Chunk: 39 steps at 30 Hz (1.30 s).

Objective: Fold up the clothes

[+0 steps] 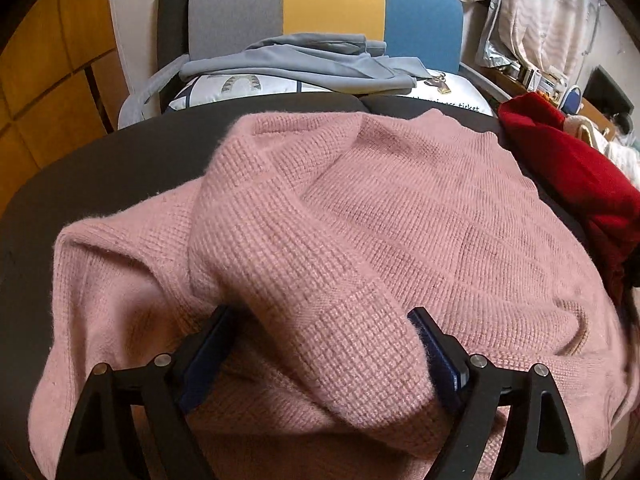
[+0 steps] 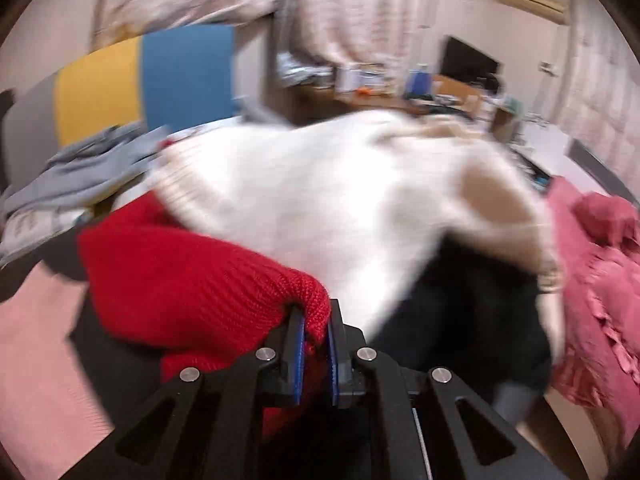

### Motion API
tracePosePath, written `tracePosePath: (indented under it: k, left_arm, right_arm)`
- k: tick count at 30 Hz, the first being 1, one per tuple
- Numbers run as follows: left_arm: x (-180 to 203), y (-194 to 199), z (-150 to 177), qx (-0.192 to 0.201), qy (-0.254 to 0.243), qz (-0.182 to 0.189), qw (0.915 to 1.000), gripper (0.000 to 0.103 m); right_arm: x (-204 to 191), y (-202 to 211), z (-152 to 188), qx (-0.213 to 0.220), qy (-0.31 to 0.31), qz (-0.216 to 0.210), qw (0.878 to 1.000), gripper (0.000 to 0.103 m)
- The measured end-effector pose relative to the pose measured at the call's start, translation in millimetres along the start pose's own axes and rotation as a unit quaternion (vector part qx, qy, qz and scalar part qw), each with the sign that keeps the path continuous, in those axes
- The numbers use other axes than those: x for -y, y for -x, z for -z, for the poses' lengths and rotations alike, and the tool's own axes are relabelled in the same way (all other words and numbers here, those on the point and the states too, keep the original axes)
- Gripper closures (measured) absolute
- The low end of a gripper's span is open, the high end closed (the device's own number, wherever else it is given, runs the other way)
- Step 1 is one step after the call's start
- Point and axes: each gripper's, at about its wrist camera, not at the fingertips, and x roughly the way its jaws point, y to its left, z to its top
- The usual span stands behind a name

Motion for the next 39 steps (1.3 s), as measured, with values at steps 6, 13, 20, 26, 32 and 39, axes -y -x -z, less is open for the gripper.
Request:
tracePosePath:
  k: [6,13,20,26,32,39]
  left_arm:
    - [2.2,-3.4,1.4,-0.001,-0.002,-0.005,1.0,0.008]
    - [1.0,-4.5,2.4,0.002,-0.01,-0.002,0.9999,0.006]
    - [2.9,-3.2,1.2,0.005,0.0,-0.01,0.9999,0.004]
    - [-7.2,11.4,-1.2,0.0,0.015,0.012,0.9998,0.005]
    - [-28.3,43.9,-4.8,0.022,0.039,0.035,0.9984,0.005]
    - [-10.9,55.4,-8.8,0.013,-0.009,0.072,0.9973,0.005]
  right_arm:
    - [49.3,-41.4,1.2,-0.056,-0.027,0.077,0.995,0.095]
    - [38.2,-74.2,16.4,-0.113,0.023,0.102,0.988,0.078]
    - [18.2,-12.9,30.1,-0.077,0.086,0.103,0.988,0.075]
    - [9.3,50.9,41.9,-0.044,0.062,0.093,0.993,0.072]
    - [-25.1,132.1,66.5,-0.015,0.063,-0.049,0.997,0.064]
    - [-110.8,124.5,103.1,-0.124,0.144,-0.188,0.964,0.062]
